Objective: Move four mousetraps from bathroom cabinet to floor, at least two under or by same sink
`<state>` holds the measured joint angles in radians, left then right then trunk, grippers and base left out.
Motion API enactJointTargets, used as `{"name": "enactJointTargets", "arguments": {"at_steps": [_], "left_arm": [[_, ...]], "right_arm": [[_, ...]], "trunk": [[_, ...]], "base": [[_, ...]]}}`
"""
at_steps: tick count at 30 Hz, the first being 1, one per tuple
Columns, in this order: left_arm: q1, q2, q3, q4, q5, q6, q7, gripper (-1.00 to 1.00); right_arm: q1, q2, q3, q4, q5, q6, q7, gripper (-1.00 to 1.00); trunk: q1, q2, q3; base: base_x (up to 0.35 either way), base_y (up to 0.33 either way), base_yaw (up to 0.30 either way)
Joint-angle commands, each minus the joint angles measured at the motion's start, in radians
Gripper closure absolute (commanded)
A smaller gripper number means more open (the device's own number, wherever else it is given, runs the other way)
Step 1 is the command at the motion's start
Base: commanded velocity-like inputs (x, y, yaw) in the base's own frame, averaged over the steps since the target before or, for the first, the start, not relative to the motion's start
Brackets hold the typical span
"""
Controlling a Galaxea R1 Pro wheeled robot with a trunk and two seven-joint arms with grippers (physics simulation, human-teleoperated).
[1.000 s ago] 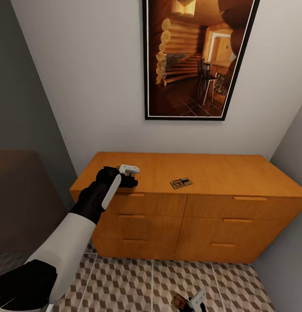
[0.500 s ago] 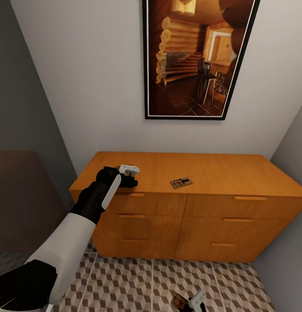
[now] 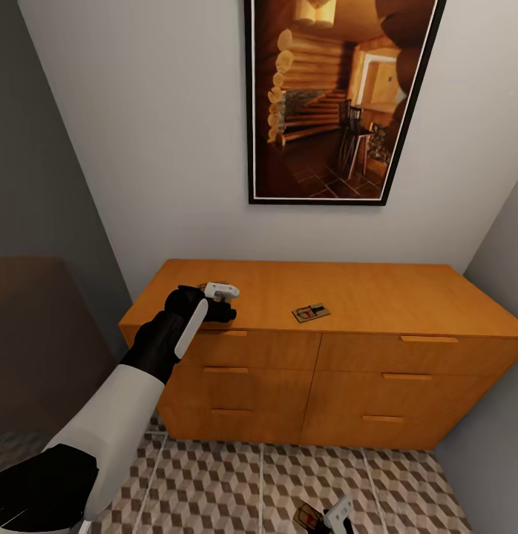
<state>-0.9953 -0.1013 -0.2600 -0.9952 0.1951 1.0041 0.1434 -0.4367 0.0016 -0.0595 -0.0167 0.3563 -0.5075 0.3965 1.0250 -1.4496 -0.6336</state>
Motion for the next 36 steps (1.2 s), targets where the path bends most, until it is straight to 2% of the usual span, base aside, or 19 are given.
{"name": "enactJointTargets", "arguments": {"at_steps": [1,28,29,36], "left_arm": [[0.000,0.000,-0.002,0.014,0.009,0.004,0.010,-1.00],[0.000,0.000,-0.002,0.015,0.009,0.004,0.010,-1.00],[0.000,0.001,-0.002,0.015,0.009,0.004,0.010,1.00],[0.001,0.001,-0.001,0.016,0.009,0.004,0.010,1.00]], "right_arm": [[0.000,0.000,-0.007,0.000,0.004,-0.002,0.002,1.00],[0.000,0.000,-0.007,0.000,0.004,-0.002,0.003,1.00],[0.000,0.000,-0.007,0.000,0.004,-0.002,0.003,1.00],[0.000,0.000,-0.007,0.000,0.004,-0.002,0.002,1.00]], "trunk": [[0.000,0.000,-0.001],[0.000,0.000,-0.003],[0.000,0.000,-0.003],[0.000,0.000,-0.003]], "base": [[0.000,0.000,0.000],[0.000,0.000,0.000],[0.000,0.000,0.000],[0.000,0.000,0.000]]}}
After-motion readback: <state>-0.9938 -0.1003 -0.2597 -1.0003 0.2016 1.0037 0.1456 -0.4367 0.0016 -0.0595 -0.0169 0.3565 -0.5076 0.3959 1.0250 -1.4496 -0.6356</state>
